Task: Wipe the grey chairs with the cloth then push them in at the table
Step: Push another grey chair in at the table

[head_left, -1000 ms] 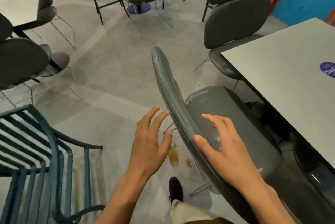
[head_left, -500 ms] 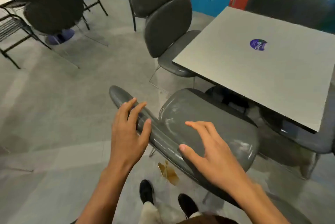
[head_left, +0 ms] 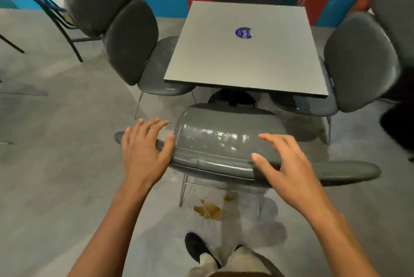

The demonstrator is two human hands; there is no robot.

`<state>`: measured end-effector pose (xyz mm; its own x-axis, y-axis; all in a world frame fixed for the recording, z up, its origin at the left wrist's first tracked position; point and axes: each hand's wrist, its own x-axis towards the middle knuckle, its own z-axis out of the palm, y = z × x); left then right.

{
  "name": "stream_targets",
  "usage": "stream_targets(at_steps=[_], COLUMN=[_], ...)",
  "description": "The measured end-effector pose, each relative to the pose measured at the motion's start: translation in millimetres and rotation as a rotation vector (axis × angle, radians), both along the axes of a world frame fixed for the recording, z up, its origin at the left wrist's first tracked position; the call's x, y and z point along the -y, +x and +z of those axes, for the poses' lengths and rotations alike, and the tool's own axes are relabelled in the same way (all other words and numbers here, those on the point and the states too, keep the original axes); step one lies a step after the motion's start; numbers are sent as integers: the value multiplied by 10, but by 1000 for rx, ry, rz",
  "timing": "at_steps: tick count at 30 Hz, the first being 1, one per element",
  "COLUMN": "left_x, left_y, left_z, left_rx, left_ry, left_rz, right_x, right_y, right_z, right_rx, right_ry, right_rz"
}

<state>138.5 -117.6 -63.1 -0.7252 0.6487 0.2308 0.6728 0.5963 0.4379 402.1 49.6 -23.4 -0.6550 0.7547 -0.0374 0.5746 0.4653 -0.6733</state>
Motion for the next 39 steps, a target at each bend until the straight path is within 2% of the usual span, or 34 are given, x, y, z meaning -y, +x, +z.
stream_targets(at_steps=[6, 11, 16, 21, 23, 25, 28, 31, 39], left_x=[2, 9, 33, -54, -108, -148, -202, -289, -339], left_y=[2, 47, 55, 28, -11, -38, -77, -79, -45], left_z=[12, 28, 90, 217, 221, 184, 110, 88, 28], left_rx=[-118, -137, -130, -228, -261, -263, -238, -242, -237], left_ry=[-69, -110, -158, -291, -307, -277, -167, -64, -27], left_rz=[2, -7, -58, -88, -105, -100, -58, 0, 47], right_x=[87, 102, 34, -233, -296, -327, -357, -512, -599], right_y=[419, 687, 720, 605, 523, 441, 343, 337, 353], right_z=[-96, -291, -304, -101, -115, -222, -384, -478, -557], right_rx=[53, 179, 138, 94, 122, 131, -31, -163, -196], right_ry=[253, 406, 454, 335, 377, 498, 698, 859, 941], right_rz=[-130, -43, -64, -79, -120, -223, -374, -374, -359])
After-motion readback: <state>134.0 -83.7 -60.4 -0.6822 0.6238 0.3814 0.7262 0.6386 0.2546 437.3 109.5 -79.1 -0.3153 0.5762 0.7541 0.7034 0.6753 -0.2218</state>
